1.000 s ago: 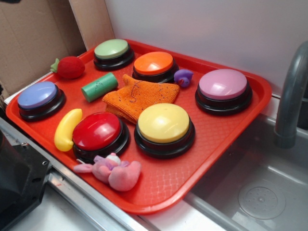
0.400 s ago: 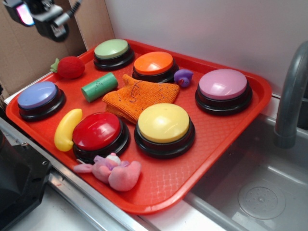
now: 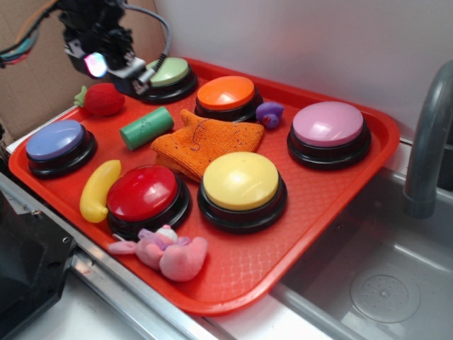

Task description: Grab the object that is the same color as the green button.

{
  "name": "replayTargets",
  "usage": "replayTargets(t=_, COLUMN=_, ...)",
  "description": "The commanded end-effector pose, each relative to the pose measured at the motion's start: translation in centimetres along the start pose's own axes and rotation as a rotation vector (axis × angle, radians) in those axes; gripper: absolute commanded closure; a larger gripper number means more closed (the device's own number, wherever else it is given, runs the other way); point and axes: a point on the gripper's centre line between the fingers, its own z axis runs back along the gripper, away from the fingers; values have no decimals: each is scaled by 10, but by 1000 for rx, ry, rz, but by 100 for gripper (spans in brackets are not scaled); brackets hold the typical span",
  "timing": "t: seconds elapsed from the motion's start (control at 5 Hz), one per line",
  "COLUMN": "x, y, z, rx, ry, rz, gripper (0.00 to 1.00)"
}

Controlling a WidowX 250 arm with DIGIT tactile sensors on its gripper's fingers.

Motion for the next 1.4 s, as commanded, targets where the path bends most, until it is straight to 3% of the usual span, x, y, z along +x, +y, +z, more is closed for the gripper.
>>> replayTargets(t=0.0, x=18, y=4, z=-40, rx=-27, ry=-36, rz=-11, gripper=0)
replayTargets(t=0.4, x=16, y=13, z=-58, rx=-29, ry=21, rz=19, gripper=0)
replayTargets(t=0.6, x=14, y=14, z=-58, rx=-12, ry=27, rz=37, gripper=100)
replayTargets(t=1.0, x=13, y=15, z=-49, rx=-6, ry=45, rz=48, gripper=100)
replayTargets(t=1.2, x=16, y=9, z=-12, rx=-25, ry=20, rz=114, gripper=100)
